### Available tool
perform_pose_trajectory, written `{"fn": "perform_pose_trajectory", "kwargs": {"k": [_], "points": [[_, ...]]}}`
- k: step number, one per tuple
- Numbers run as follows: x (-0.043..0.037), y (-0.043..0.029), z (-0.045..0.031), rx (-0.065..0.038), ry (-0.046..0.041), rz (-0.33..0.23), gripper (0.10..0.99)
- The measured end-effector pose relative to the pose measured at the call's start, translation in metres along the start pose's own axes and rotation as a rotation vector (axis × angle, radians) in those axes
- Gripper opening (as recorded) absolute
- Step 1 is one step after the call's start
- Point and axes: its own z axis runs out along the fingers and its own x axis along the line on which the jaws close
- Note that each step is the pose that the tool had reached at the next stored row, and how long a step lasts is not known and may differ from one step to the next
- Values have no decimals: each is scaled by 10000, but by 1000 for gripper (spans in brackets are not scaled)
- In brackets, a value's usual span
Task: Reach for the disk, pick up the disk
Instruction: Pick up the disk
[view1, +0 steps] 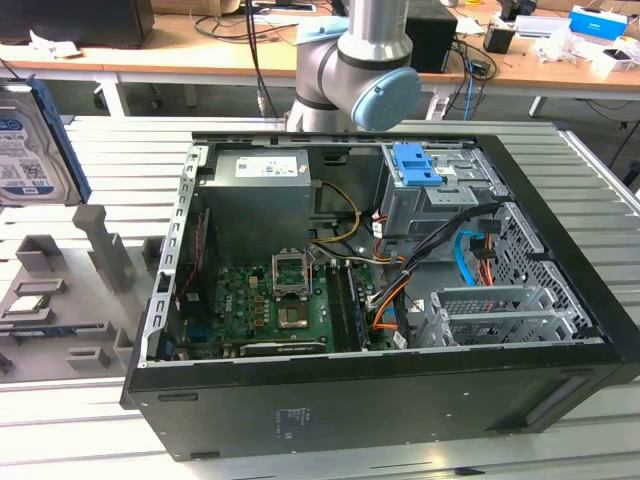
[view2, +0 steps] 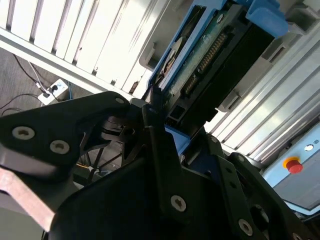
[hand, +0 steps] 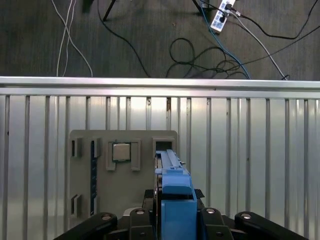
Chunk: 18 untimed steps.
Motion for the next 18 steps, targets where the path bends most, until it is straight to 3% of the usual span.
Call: {"fn": "perform_pose_trajectory", "kwargs": {"k": [1, 2, 14, 18], "points": [[0, 1, -21, 0, 0, 0, 369], [0, 3, -103, 0, 0, 0, 369], [1, 12, -460, -2, 0, 0, 369], [1, 16, -624, -3, 0, 0, 369]]}}
